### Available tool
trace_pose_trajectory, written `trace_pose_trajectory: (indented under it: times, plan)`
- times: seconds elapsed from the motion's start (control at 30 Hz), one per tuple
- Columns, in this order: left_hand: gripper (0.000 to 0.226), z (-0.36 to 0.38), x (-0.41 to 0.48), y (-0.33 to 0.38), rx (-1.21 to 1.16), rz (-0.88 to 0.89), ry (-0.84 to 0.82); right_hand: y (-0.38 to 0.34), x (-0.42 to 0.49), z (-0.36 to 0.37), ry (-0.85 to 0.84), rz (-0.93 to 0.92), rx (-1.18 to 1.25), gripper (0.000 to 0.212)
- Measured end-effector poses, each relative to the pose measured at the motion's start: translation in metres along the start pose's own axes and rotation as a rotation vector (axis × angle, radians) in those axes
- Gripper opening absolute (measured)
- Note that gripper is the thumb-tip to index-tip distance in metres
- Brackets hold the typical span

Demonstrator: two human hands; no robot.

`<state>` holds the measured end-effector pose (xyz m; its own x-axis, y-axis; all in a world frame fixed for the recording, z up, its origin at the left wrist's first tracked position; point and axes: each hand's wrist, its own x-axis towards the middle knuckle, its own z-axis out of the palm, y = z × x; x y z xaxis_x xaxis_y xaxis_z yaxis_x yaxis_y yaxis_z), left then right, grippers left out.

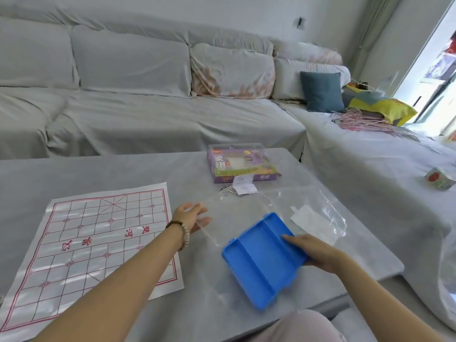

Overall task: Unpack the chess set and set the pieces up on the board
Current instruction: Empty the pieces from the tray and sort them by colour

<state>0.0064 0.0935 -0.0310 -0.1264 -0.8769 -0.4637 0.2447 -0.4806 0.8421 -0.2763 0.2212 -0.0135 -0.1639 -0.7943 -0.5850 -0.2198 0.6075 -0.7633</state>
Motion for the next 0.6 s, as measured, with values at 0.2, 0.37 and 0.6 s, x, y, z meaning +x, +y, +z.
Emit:
trace_pose_trajectory:
  times: [0.2,0.37,0.6]
  plan:
    - [0.082,0.025,0.016,-0.028,0.156,0.045,0.024,0.015,0.020,0.013,0.173,-0.007,-0.270,0.028]
    - [0.069,0.035,-0.002,-0.045,0.393,0.044,-0.014,0.031,0.039,0.022,0.378,-0.111,-0.231,0.020]
    - [0.074,0.038,-0.001,-0.070,0.418,0.096,-0.146,0.034,0.043,0.013,0.651,-0.216,-0.648,0.019]
